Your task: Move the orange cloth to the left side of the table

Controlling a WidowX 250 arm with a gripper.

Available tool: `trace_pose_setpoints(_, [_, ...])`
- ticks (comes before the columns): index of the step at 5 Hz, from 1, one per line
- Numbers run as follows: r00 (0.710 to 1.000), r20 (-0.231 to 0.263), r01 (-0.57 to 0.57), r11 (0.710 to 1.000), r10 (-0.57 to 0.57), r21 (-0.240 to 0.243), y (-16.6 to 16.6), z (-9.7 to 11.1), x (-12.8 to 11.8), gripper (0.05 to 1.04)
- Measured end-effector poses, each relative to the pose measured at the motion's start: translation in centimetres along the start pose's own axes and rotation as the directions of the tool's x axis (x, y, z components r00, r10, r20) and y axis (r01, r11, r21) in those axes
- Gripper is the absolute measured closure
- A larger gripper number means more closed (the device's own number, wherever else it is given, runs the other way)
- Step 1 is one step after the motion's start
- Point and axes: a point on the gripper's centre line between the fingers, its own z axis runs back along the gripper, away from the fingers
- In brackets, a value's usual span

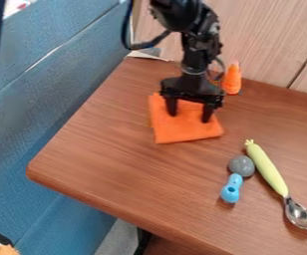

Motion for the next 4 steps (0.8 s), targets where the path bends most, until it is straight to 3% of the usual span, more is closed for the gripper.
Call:
trace_pose_setpoints(3, [0.967, 0.029, -0.254, 0.964, 0.253, 0.079, 7.5, -0.5, 0.4, 0.082])
trace_pose_setpoints(4, [0.960, 0.029, -0.279, 0.957, 0.278, 0.082, 8.0, -0.6, 0.4, 0.082])
